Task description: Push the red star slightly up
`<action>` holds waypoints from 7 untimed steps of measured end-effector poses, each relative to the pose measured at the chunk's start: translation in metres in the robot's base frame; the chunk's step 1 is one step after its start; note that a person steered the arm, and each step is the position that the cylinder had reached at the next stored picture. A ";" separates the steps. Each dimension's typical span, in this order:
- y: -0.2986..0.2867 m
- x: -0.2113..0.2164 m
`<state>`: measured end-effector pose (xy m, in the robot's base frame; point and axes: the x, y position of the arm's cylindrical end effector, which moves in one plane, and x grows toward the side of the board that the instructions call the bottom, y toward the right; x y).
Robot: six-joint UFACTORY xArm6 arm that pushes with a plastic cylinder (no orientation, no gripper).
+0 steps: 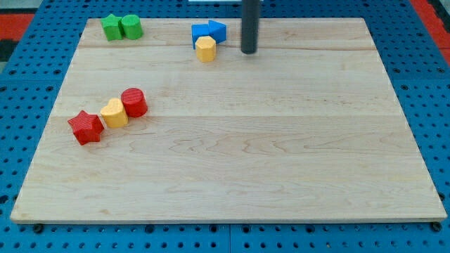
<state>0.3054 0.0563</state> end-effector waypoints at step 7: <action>-0.275 0.281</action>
<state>0.5867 -0.2187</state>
